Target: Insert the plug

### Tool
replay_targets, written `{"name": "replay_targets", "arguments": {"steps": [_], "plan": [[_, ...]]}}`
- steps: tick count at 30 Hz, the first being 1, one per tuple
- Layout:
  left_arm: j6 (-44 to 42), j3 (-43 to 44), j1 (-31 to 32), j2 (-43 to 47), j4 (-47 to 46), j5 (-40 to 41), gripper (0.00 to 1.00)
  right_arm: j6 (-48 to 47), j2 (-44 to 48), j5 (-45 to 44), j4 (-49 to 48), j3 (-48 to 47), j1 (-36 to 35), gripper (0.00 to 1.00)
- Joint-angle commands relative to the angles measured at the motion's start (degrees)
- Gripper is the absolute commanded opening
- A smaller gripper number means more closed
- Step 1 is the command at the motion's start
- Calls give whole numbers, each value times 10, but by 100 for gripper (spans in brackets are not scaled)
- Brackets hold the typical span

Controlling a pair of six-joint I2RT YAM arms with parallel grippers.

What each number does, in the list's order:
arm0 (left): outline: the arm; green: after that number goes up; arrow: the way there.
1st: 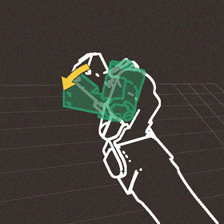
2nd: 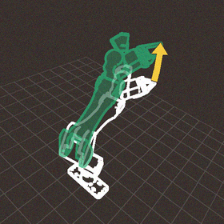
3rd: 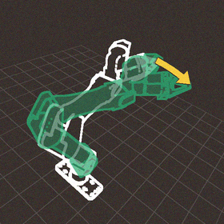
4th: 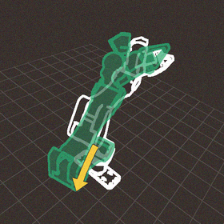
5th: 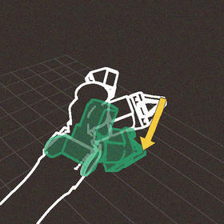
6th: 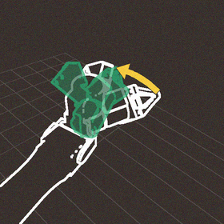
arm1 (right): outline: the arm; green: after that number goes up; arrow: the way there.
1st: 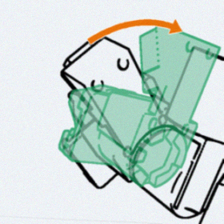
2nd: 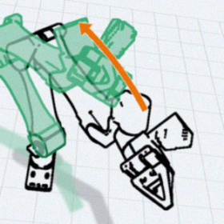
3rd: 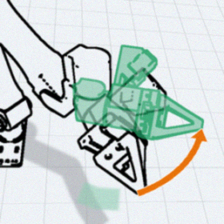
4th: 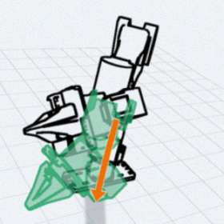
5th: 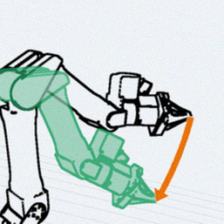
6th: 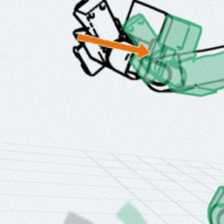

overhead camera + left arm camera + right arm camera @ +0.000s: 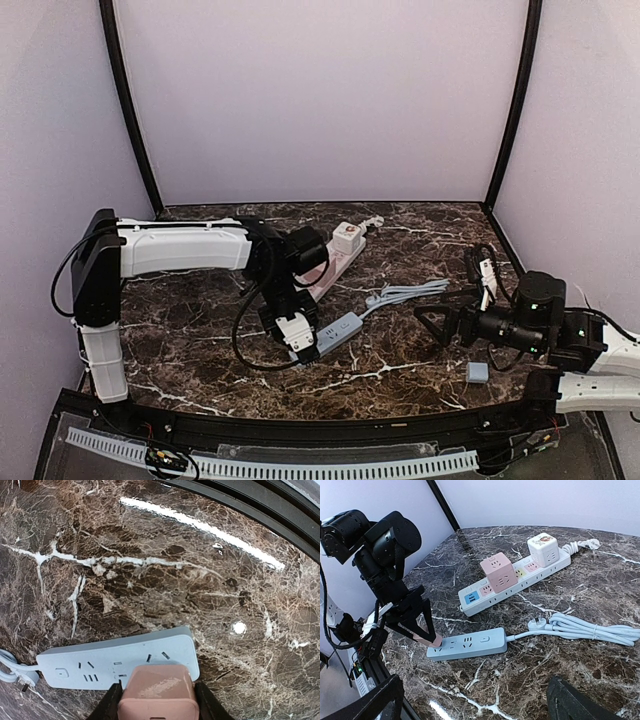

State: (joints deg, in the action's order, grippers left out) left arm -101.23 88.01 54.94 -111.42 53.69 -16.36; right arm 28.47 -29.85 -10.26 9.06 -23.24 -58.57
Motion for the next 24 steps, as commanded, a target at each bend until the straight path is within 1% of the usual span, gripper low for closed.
{"name": "replay_targets", "arguments": {"steps": [1,2,3,4,8,11,12,13,15,17,20,24], "plan": [[33,13,11,-62,-31,11,1,-4,0,4,-15,5,-3,99],[50,24,10,-72,-17,10,1,-3,0,4,-14,5,-3,99],[55,38,10,-77,8,9,1,-3,0,5,-14,6,-3,99],[58,40,10,-77,13,9,1,-3,1,5,-15,6,-4,99],[69,27,10,-80,-3,7,1,-3,-2,7,-18,6,-3,99],[112,38,8,-93,-7,28,1,-3,-3,8,-18,7,-4,98],[112,42,8,-95,9,28,1,-3,-3,8,-18,7,-3,99],[92,40,6,-94,16,23,1,-3,-4,8,-18,6,-3,99],[64,15,4,-81,4,16,1,-3,-4,10,-18,5,-4,99],[57,-2,-3,-72,-23,6,1,-3,-2,11,-19,5,-4,99],[47,16,-20,-74,-9,-37,1,-3,0,9,-19,9,-4,99],[31,23,-39,-72,0,-51,1,-2,-6,8,-19,7,-4,99]]}}
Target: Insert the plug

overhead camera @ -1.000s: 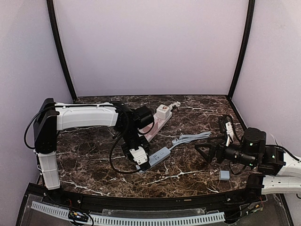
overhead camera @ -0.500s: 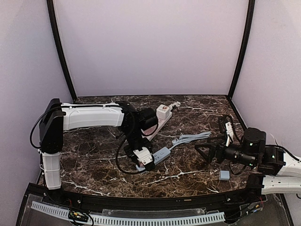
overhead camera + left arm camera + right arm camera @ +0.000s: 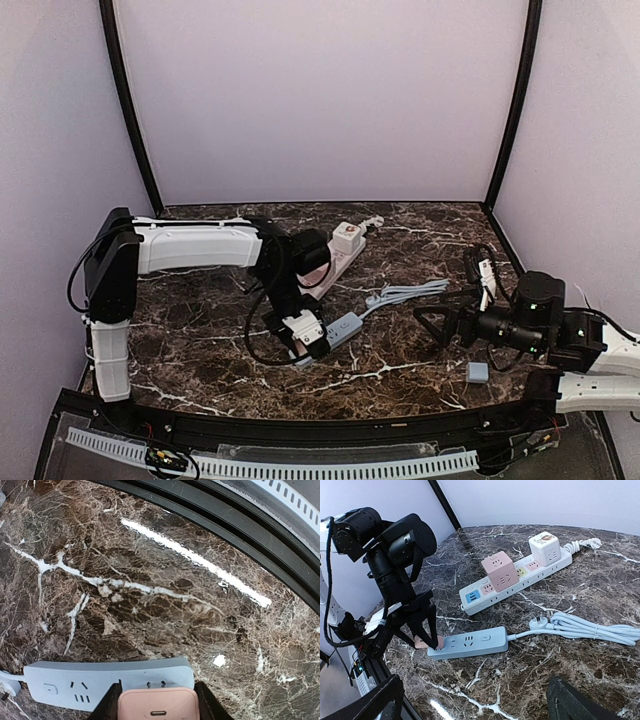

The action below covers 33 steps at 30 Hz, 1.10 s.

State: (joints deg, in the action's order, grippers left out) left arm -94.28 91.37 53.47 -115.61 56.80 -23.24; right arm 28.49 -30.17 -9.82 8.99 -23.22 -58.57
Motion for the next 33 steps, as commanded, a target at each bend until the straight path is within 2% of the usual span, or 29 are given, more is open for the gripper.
{"name": "replay_targets", "arguments": {"steps": [1,11,20,24,33], "plan": [[-41,-9,-29,-30,-29,15,1,-3,-4,5,-19,6,-3,99],[-62,-18,-68,-31,-30,-40,1,-3,-8,5,-21,7,-3,99],[-75,-14,-97,-60,-39,-51,1,-2,-12,3,-22,9,-4,99],[-82,-20,-105,-64,-48,-87,1,-3,-12,4,-21,8,-4,99],[-71,-12,-69,-78,-53,-35,1,-2,-2,6,-21,10,-3,99]]}}
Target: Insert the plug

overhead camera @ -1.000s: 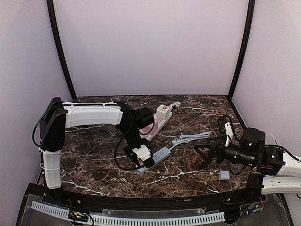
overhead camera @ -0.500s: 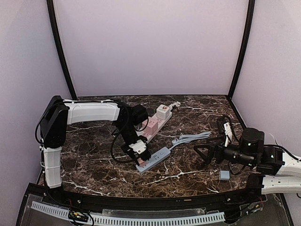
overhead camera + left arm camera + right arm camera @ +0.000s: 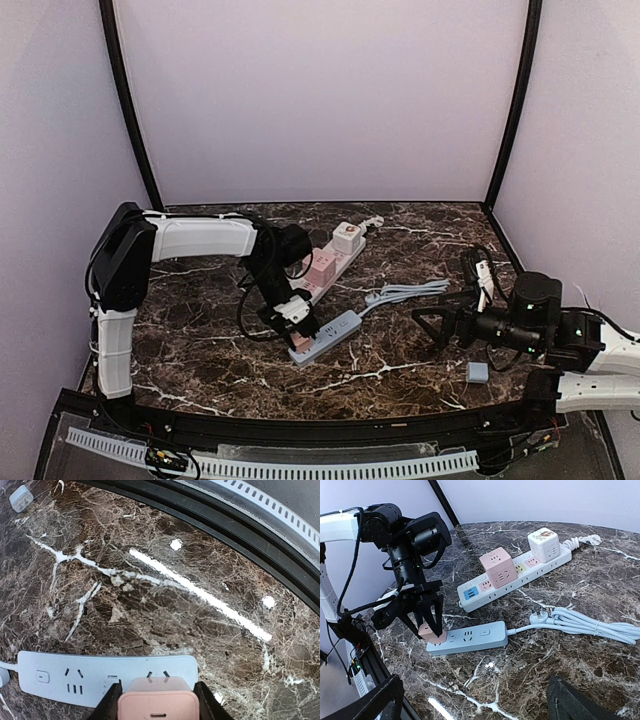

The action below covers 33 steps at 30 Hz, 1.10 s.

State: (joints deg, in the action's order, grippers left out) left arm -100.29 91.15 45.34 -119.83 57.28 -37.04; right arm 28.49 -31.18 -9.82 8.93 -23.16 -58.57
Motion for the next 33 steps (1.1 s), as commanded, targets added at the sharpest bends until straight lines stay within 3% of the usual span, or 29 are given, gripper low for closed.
{"name": "replay_targets", "arguments": {"steps": [1,17,18,19,20,23,33], "plan": [[-9,-11,12,-40,-58,121,1,-1,10,6,-20,11,-3,99],[26,14,17,-53,-29,130,2,0,9,6,-17,10,-3,99],[30,15,17,-51,-26,129,24,1,10,5,-17,11,-4,99],[32,14,17,-42,-27,128,61,0,10,5,-17,10,-4,99],[33,10,17,-36,-29,126,89,1,11,4,-16,11,-4,99],[33,4,16,-6,-28,110,98,2,12,3,-15,11,-3,98],[39,-41,18,99,-56,48,99,3,15,3,-15,11,-3,99]]}}
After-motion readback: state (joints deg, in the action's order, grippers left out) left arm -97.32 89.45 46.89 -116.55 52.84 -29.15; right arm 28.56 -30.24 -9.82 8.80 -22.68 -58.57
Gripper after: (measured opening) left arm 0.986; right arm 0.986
